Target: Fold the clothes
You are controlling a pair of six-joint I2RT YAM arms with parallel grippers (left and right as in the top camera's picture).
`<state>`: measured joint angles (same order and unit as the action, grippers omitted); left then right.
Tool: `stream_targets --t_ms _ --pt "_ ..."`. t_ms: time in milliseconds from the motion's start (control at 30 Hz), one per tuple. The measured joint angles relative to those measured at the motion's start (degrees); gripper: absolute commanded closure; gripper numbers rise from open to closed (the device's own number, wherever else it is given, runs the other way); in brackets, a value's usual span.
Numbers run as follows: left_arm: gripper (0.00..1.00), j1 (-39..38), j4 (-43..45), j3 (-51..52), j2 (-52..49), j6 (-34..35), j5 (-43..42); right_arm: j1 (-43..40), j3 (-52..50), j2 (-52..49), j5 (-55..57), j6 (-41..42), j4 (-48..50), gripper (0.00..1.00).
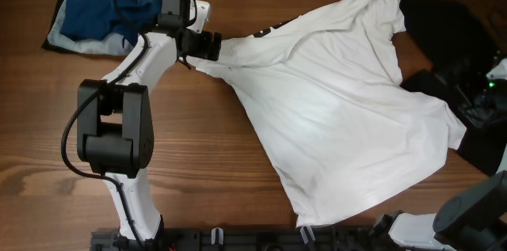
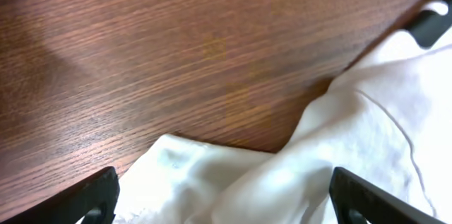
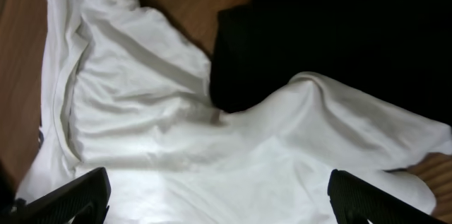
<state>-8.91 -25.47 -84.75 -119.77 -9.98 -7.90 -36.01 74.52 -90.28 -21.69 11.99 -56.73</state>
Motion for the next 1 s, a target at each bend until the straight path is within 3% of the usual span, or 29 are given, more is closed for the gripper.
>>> stream_targets --t_ms 133,300,333,400,533,633,867,1000 --pt "0.24 0.0 -0.7 0.0 0.0 -1.6 0.5 4.2 0.0 0.0 -0.3 -0.4 0.7 0.04" --pt "0.66 0.0 -4.9 0.0 -0.1 -3.0 -0.3 8.7 0.0 0.0 -0.4 -0.4 2.0 0.08" --pt "0.70 0.0 -5.4 0.0 -0.2 -3.0 -0.5 9.2 0.0 0.0 -0.4 -0.4 2.1 0.09" --pt "0.93 0.0 -6.3 0.0 -0.3 -3.3 -0.8 10.1 0.0 0.0 -0.4 -0.4 2.6 0.12" --pt "0.96 0.0 -5.6 0.0 -0.3 -1.9 -0.3 11.3 0.0 0.0 -0.4 -0.4 2.8 0.15" --pt "0.96 0.3 -7.6 -0.5 -0.3 3.1 3.8 13.3 0.0 0.0 -0.4 -0.4 2.8 0.15" --pt "0.96 9.7 -28.7 -7.0 3.0 17.6 10.9 19.7 0.0 0.0 -0.4 -0.4 4.8 0.15" --pt "0.96 16.2 -38.9 -8.2 6.6 22.2 12.3 23.1 0.0 0.0 -0.2 -0.2 5.7 0.13"
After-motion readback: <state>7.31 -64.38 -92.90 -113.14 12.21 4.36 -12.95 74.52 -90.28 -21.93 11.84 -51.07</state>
